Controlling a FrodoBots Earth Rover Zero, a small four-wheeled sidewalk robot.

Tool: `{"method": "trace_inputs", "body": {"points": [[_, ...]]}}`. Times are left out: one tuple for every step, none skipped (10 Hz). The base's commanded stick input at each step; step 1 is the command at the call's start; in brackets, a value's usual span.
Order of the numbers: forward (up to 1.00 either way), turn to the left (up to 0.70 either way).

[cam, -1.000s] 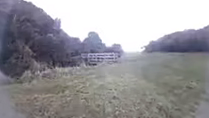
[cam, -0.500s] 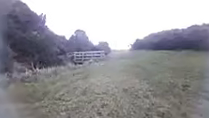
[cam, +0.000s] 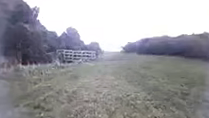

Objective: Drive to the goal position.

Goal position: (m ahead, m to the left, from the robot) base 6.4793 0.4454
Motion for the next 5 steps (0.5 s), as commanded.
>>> {"method": "trace_inputs", "body": {"points": [[0.70, 0.00], [0.70, 0.00], [0.70, -0.35], [0.70, -0.35], [0.70, -0.35]]}}
